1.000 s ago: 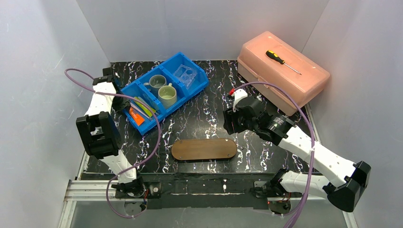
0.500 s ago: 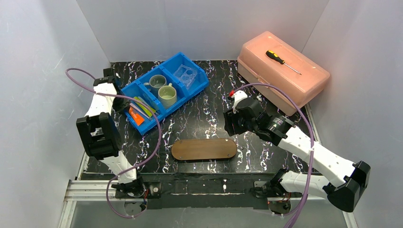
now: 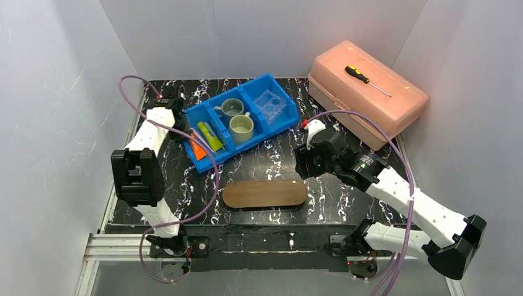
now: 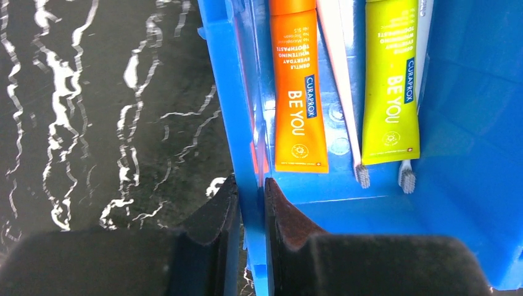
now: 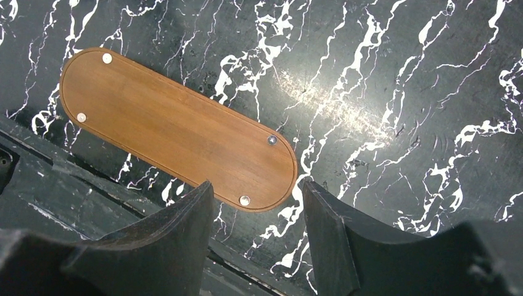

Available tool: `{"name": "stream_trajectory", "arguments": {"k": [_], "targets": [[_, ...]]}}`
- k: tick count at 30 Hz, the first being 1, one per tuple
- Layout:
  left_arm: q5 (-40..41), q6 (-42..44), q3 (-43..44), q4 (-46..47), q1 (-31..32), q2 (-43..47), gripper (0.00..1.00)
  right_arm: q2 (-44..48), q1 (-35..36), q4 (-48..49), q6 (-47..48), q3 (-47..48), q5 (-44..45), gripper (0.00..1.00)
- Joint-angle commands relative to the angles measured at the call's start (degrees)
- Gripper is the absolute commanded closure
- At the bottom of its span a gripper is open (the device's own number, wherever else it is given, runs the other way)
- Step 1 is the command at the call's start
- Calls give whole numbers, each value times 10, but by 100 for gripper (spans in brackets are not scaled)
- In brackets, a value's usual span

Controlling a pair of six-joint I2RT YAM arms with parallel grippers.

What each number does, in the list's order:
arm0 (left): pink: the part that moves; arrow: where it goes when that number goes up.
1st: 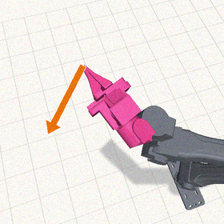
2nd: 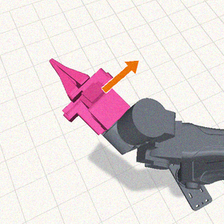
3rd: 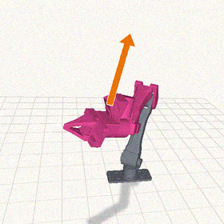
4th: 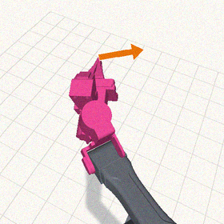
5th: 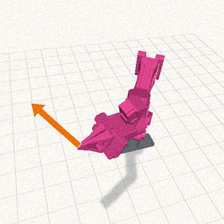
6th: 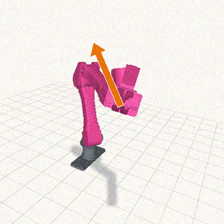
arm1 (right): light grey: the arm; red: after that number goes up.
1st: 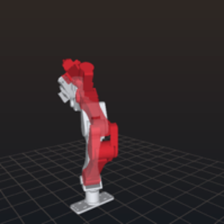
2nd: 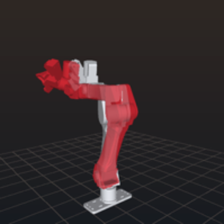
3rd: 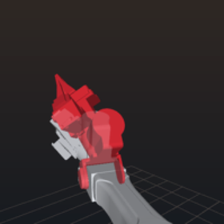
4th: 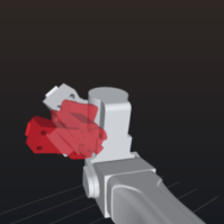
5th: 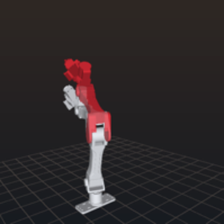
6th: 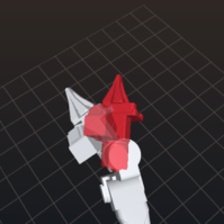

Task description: Prepare toiletry sets of a toothbrush and toothpaste on the tray

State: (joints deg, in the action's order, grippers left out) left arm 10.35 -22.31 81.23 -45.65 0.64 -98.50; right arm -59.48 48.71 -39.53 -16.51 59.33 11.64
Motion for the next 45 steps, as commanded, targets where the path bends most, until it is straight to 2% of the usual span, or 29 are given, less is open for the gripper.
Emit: {"name": "stream_trajectory", "arguments": {"k": [1, 12, 19, 32, 45], "targets": [[-47, 97, -15, -17, 41, 37, 100, 16, -2, -15, 1, 19, 4, 37], [-93, 122, -11, 7, 65, 33, 100, 30, -2, -35, 3, 26, 6, 37], [-76, 142, 34, 6, 111, 6, 100, 38, -2, -45, 4, 29, 9, 37], [-59, 123, 148, -10, 116, -81, 100, 51, -2, -55, -16, 30, 43, 36], [-31, 88, 190, -16, 116, -137, 100, 20, -1, -54, -32, 43, 65, 35]]}}
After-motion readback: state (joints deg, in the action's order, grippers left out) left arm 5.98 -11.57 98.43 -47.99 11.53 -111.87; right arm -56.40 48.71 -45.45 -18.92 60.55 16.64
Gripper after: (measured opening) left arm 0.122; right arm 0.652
